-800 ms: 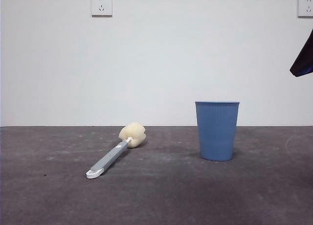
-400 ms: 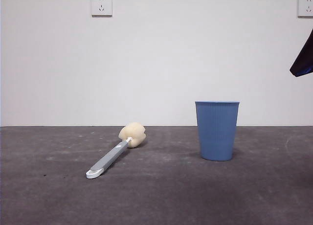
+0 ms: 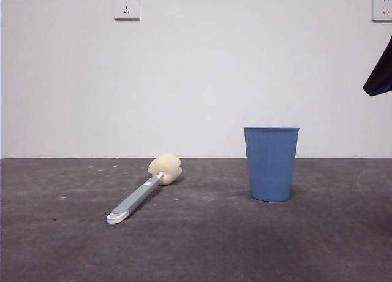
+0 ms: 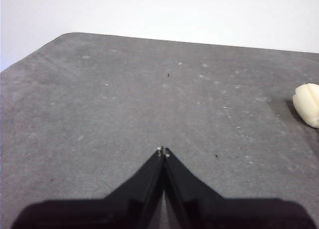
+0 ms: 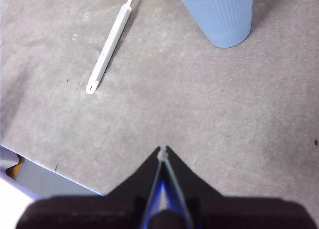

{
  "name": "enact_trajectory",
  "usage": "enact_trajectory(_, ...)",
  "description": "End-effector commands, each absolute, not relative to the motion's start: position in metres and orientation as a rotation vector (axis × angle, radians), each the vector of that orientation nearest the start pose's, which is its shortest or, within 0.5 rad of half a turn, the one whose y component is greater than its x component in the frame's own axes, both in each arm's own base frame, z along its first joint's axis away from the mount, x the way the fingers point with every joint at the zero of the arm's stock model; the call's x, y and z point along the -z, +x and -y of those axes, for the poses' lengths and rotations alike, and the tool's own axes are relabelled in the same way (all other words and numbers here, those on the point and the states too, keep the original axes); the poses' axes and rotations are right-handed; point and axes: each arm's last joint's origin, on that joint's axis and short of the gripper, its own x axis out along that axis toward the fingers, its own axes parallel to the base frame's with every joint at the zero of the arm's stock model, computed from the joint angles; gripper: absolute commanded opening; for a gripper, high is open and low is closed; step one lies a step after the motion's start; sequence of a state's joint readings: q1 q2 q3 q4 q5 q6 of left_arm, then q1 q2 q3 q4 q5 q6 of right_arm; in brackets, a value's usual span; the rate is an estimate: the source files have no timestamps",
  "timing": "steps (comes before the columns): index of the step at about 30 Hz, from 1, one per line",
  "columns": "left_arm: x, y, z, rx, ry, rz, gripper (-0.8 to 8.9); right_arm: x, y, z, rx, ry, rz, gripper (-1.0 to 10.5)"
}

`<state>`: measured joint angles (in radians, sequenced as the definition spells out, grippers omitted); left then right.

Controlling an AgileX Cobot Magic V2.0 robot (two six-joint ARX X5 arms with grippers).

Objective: Pick up the cup brush,pick up the cup,insert the brush into the cup,clean the cup,put the cup brush back,put the cup back to the fixed position on the table

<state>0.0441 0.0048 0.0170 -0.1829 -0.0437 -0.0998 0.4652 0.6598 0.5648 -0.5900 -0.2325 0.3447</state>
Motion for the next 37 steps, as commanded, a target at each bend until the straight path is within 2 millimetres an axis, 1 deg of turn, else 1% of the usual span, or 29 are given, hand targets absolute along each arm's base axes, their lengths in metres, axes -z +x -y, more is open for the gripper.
enact_trajectory(1, -0.147, 0.096, -0.006, -0.104, -0.109, -0.173, -0.03, -0.241, 0.118, -0.067, -0.54, 0.24, -0.799, 0.0)
enact_trajectory(11, -0.147, 0.096, -0.006, -0.104, -0.109, -0.173, -0.03, -0.241, 0.118, -0.067, -0.54, 0.24, -0.799, 0.0)
enact_trajectory(15, -0.147, 0.096, -0.006, -0.104, -0.109, -0.173, -0.03, -0.241, 0.118, -0.066, -0.552, 0.18, -0.772, 0.0)
enact_trajectory(16, -0.147, 0.096, -0.006, -0.104, -0.109, -0.173, -0.03, -0.243, 0.117, -0.065, -0.544, 0.16, -0.751, 0.0)
enact_trajectory(19, -0.147, 0.096, -0.006, -0.104, -0.109, -0.173, -0.03, -0.25, 0.115, -0.055, -0.42, 0.102, -0.636, 0.0)
enact_trajectory(23, -0.147, 0.096, -0.006, -0.104, -0.109, -0.173, -0.03, -0.263, 0.108, -0.038, -0.342, 0.058, -0.437, 0.0)
enact_trajectory(26, -0.147, 0.096, -0.006, -0.104, -0.109, -0.173, -0.03, -0.267, 0.103, -0.026, -0.273, 0.019, -0.291, 0.0)
enact_trajectory(28, -0.147, 0.096, -0.006, -0.105, -0.108, -0.173, -0.03, -0.263, 0.101, -0.02, -0.227, 0.014, -0.222, 0.0)
enact_trajectory(30, -0.147, 0.096, -0.006, -0.104, -0.109, -0.173, -0.03, -0.254, 0.098, -0.014, -0.176, 0.023, -0.175, 0.0)
enact_trajectory(37, -0.147, 0.096, -0.006, -0.104, -0.109, -0.173, -0.03, -0.206, 0.093, -0.004, -0.076, 0.037, -0.116, 0.0)
